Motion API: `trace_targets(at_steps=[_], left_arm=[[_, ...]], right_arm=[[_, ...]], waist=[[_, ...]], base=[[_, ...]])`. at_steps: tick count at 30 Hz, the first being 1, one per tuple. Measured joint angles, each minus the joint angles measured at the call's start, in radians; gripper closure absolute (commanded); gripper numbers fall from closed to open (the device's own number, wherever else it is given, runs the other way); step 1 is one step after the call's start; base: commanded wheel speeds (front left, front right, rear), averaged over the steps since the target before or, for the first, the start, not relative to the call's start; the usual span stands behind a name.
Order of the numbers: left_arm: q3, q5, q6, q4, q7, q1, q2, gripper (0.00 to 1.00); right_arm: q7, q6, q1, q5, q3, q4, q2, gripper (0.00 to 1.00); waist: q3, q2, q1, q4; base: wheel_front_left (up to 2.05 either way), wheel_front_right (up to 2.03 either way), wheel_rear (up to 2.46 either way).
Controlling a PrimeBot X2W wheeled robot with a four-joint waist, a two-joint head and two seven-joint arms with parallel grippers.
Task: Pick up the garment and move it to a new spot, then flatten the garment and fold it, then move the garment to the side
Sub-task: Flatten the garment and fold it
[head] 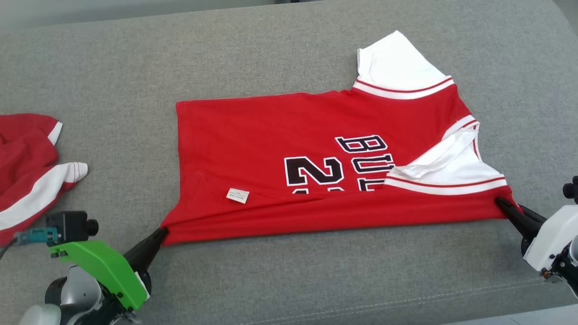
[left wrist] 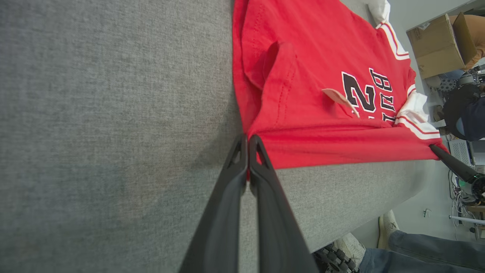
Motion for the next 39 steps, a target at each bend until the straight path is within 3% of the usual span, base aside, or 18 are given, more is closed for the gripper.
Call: trace_targets(at_steps=[19,20,22,23,24,25,33,39], left_arm=[[-0.043,-0.012,0.031,-0.123,-0.01,0.119,-0.043,1.0],[-0.044,-0.012,0.032,-0.124,-0.01,0.124,-0.043,1.0],[-0.045,-0.012,0.04,-0.129,-0.01,0.131,-0.043,0.99],[-0.045,-0.01,0.042,-0.134,-0.011,0.135,-0.043,0.52],[-0.045,-0.006,0.046,-0.139,-0.012,0.137,-0.043,0.16],[-0.045,-0.001,0.051,-0.142,-0.012,0.138,-0.042,0.0],[-0.052,0.062,0.066,-0.159,-0.011,0.138,-0.012,0.0],[0.01,0.129,0.093,-0.19,-0.046,0.133,0.035,0.0]], right_arm=[[-0.017,-0.007,0.081,-0.002,0.003,-0.116,-0.041,1.0],[-0.017,-0.011,0.081,-0.008,0.004,-0.119,-0.043,0.89],[-0.017,-0.012,0.081,-0.02,0.009,-0.124,-0.049,0.55],[-0.017,-0.02,0.081,-0.034,0.015,-0.126,-0.054,0.0],[-0.017,-0.021,0.082,-0.044,0.018,-0.127,-0.061,0.0],[-0.017,-0.027,0.082,-0.052,0.019,-0.129,-0.068,0.0],[-0.015,-0.038,0.082,-0.058,0.02,-0.163,-0.079,0.0],[-0.035,-0.05,0.072,-0.058,-0.028,-0.209,-0.099,0.0]], waist=[[0.019,0.0,0.0,0.0],[0.02,0.0,0.0,0.0],[0.02,0.0,0.0,-0.001],[0.02,0.0,0.0,-0.002],[0.02,0.0,0.0,-0.002],[0.02,0.0,0.0,-0.003],[0.025,0.0,0.0,-0.004],[0.033,0.0,0.0,-0.008]], base=[[0.0,0.0,0.0],[0.0,0.0,0.0],[0.0,0.0,0.0],[0.0,0.0,0.0],[0.0,0.0,0.0],[0.0,0.0,0.0],[0.0,0.0,0.0],[0.0,0.0,0.0]])
